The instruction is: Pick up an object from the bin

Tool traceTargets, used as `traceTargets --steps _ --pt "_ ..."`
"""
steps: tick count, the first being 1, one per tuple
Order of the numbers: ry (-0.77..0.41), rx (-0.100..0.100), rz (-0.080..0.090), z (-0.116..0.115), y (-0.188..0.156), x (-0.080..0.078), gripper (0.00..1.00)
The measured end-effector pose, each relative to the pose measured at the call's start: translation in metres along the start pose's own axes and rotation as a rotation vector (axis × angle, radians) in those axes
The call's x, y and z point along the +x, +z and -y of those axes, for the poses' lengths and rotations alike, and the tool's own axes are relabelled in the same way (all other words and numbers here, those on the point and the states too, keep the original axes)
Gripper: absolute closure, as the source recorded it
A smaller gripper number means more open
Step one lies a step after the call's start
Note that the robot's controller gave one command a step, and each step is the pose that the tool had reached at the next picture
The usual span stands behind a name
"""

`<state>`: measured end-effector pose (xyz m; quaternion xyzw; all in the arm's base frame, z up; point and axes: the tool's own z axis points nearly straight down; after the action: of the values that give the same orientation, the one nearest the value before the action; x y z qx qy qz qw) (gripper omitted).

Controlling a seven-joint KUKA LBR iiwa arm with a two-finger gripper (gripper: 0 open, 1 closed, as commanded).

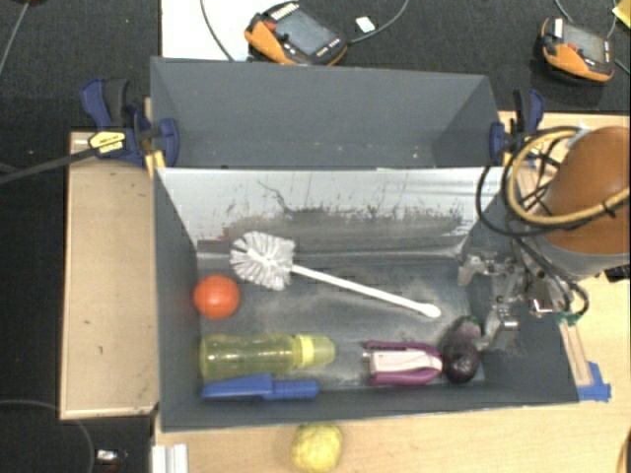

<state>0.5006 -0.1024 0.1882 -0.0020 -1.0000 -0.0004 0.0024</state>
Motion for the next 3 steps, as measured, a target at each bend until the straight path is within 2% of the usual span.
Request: traceTargets --steps 1,2,3 --pt "-0.007 0.001 0.008 0.000 -0.004 -0.002 0.00" --pt "-0.570 0.003 0.005 0.039 0.047 0.008 0.00" --pt "-0.340 0.002 0.009 0.024 0.052 0.018 0.00"
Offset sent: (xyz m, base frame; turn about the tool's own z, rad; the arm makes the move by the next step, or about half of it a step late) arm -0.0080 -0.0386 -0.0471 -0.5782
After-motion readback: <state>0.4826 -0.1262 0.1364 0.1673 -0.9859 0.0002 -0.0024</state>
